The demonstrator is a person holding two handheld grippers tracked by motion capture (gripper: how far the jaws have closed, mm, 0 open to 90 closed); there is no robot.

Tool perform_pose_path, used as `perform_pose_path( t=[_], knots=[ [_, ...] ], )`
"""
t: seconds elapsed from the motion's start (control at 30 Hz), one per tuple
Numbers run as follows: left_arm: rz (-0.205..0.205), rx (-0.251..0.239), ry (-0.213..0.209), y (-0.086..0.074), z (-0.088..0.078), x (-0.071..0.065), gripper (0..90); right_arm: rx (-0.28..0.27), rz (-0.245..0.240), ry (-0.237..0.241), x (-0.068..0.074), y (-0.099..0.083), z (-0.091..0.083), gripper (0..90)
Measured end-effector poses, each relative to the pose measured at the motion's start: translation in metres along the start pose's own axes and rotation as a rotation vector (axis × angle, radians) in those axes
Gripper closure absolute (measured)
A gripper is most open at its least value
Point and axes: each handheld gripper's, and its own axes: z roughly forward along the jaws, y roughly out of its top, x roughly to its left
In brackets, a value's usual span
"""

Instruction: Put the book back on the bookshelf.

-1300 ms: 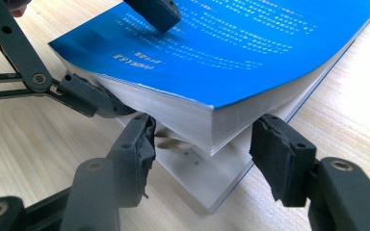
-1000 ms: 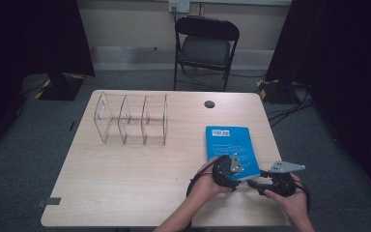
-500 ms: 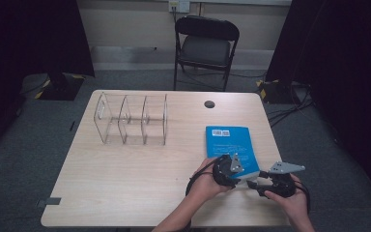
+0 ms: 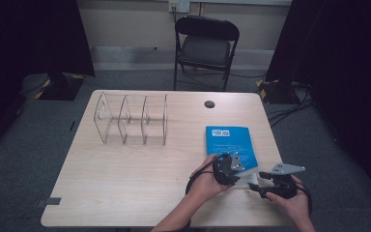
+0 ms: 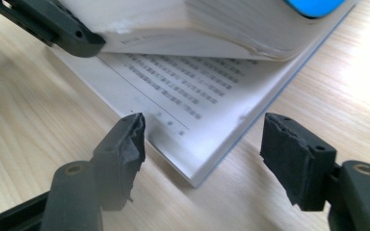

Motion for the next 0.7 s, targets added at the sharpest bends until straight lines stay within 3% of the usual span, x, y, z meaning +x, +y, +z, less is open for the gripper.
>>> perform_pose_path(
  t=[0.23,0.5,0.57,0.63,0.7],
  knots=[
    [-0.003,-0.015,-0.002,0.0,0.001,0.0,65.7,-0.068,0.033,-0.027,-0.005,0.002,-0.011,34.9],
    [0.007,0.004,-0.005,0.0,-0.001,0.001,63.5,-0.12,0.032,-0.035,0.001,0.017,-0.002,38.1],
    [-0.028,-0.027,-0.008,-0.003,0.0,0.001,60.3,-0.109,0.005,-0.044,0.003,0.02,-0.002,38.1],
    [-0.046,-0.038,-0.007,-0.005,0.003,0.0,52.9,-0.11,0.017,-0.034,0.002,0.02,-0.002,38.1],
    [-0.035,-0.059,0.008,-0.007,0.008,0.0,46.2,-0.103,0.02,-0.032,0.002,0.019,-0.002,38.2]
  ],
)
